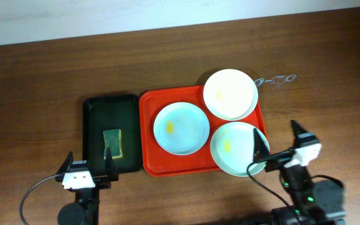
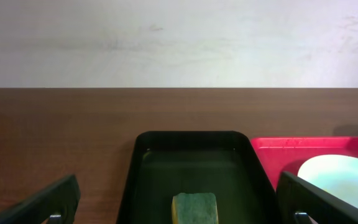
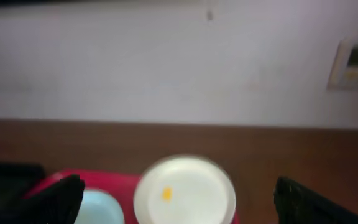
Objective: Clean dirty plates on tray and stack at the side
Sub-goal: 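Move the right gripper over the light-blue plate's right rim, then lower the right gripper and pinch the light-blue plate's rim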
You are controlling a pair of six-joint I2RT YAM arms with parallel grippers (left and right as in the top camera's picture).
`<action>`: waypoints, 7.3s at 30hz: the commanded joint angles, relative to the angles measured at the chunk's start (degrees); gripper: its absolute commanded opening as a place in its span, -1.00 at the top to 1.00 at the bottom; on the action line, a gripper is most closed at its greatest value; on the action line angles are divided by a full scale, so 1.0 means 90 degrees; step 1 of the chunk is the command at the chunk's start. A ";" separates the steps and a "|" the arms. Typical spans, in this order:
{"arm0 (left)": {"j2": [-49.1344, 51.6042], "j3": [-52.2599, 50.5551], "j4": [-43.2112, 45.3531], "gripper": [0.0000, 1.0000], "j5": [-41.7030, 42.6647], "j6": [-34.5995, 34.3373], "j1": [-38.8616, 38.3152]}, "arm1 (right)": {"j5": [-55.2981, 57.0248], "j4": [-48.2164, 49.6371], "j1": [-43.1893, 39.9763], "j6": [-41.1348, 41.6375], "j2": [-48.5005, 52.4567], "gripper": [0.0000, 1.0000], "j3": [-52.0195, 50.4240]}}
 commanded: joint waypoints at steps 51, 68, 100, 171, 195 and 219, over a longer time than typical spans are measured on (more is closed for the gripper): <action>-0.0027 -0.0002 -0.0051 -0.98 0.0073 0.0100 -0.0036 | -0.0311 -0.4653 0.1831 0.2657 1.0916 0.09 0.6215; -0.0027 -0.0005 -0.0053 -0.99 0.0073 0.0100 -0.0036 | -0.0697 -0.4257 0.1819 0.2669 1.0936 -0.04 0.6215; -0.0027 -0.0005 -0.0051 -0.98 0.0073 0.0100 -0.0036 | -0.0277 -0.3849 0.1826 0.2548 1.1480 0.49 0.5943; -0.0027 -0.0002 -0.0053 -0.98 0.0070 0.0100 -0.0036 | -0.0707 -0.3160 0.1826 0.2545 1.1572 0.78 0.5503; -0.0027 -0.0005 -0.0053 -0.98 0.0070 0.0100 -0.0036 | -0.0466 -0.3128 0.1875 0.2514 1.1572 0.79 0.5503; -0.0027 -0.0005 -0.0053 -0.98 0.0070 0.0100 -0.0036 | 0.0039 -0.3026 0.2164 0.2329 1.1572 0.92 0.5503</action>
